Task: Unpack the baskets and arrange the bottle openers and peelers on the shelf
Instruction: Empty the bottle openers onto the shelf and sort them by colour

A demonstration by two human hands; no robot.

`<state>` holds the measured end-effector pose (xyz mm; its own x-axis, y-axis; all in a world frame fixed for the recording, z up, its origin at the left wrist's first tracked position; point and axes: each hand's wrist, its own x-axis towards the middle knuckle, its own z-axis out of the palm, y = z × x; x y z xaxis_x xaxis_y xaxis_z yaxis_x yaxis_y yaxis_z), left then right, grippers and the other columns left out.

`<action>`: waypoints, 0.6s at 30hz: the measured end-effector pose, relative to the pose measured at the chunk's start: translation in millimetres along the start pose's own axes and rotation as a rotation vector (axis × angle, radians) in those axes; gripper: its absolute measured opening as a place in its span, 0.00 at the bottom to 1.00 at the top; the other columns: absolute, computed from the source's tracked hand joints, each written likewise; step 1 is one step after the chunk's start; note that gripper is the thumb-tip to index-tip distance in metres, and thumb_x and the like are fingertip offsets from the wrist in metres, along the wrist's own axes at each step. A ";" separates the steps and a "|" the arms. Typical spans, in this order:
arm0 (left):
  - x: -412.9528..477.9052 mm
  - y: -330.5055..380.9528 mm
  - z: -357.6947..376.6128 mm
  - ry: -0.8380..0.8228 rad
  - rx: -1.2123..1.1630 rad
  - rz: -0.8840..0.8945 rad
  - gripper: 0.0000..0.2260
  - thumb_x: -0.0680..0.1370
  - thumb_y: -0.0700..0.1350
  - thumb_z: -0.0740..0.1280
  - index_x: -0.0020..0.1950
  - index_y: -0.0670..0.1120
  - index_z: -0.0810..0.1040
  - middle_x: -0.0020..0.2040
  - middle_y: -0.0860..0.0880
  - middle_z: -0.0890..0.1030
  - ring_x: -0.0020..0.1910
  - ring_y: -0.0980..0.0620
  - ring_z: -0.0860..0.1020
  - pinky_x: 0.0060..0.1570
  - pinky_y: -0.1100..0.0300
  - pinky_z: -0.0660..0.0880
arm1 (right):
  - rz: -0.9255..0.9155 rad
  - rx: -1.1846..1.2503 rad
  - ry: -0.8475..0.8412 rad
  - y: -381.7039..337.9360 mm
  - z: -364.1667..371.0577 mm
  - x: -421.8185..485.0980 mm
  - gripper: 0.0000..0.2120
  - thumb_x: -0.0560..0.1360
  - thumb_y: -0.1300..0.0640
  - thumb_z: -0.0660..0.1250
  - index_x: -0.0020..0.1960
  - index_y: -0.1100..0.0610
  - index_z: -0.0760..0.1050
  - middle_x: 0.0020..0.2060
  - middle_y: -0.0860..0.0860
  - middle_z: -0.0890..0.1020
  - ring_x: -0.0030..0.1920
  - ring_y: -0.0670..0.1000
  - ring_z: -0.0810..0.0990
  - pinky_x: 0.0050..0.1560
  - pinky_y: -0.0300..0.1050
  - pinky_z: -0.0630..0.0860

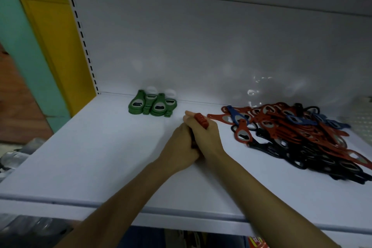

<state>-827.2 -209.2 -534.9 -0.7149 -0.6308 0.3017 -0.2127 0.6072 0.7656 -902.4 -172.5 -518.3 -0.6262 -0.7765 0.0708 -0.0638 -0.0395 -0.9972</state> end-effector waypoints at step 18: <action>-46.3 -43.8 -117.6 0.229 0.066 -0.298 0.12 0.82 0.49 0.56 0.60 0.45 0.72 0.49 0.48 0.78 0.42 0.52 0.77 0.40 0.63 0.71 | 0.336 0.186 -0.330 -23.2 89.8 0.2 0.08 0.75 0.56 0.69 0.50 0.60 0.80 0.48 0.57 0.84 0.46 0.52 0.83 0.51 0.47 0.80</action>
<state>-706.5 -263.4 -515.5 -0.4493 -0.8717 0.1957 -0.4368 0.4054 0.8030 -831.2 -228.2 -497.4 -0.3075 -0.9218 -0.2360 0.2573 0.1582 -0.9533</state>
